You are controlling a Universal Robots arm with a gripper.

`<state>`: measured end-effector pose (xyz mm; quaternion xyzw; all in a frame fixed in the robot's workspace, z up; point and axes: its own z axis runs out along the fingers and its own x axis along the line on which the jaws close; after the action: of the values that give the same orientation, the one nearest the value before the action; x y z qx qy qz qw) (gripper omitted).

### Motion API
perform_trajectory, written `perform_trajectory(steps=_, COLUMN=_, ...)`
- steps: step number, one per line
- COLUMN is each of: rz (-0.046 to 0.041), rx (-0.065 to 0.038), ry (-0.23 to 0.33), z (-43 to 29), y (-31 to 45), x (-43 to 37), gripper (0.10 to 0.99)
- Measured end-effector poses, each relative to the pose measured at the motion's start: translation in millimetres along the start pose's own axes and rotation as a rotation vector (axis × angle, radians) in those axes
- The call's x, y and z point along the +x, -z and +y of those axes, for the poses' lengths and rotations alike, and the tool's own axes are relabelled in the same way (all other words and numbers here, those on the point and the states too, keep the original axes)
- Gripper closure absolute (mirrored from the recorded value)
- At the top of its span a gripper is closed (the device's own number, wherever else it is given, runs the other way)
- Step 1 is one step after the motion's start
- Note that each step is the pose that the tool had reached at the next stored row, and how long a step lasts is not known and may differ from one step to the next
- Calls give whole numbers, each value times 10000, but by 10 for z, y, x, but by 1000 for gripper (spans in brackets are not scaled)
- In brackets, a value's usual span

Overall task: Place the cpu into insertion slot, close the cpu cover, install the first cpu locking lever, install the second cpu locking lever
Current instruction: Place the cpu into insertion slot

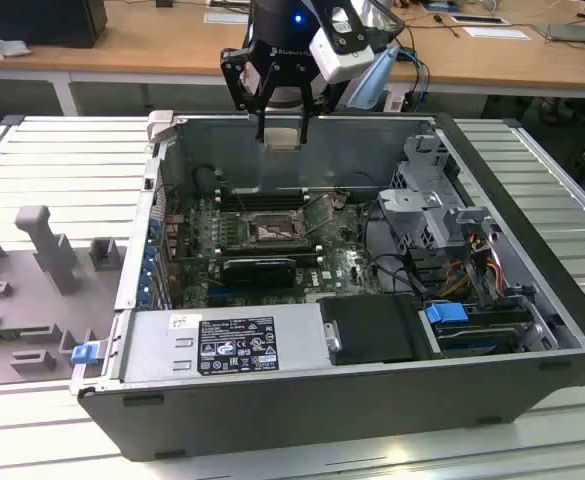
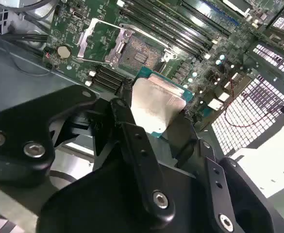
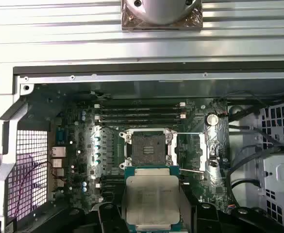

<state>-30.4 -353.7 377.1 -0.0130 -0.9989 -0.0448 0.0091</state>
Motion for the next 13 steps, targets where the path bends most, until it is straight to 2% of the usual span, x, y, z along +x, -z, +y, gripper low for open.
perform_trajectory(steps=1, rz=-14, rx=-3, ry=-149, z=0, y=0, x=-1, gripper=557)
perform_trajectory(steps=4, rz=-116, rx=-24, ry=-1292, z=0, y=-2, x=0, gripper=557)
perform_trajectory(steps=11, rz=-128, rx=-20, ry=-1433, z=-4, y=-41, x=-1, gripper=557)
perform_trajectory(steps=13, rz=-152, rx=-23, ry=-1693, z=-4, y=-44, x=-1, gripper=557)
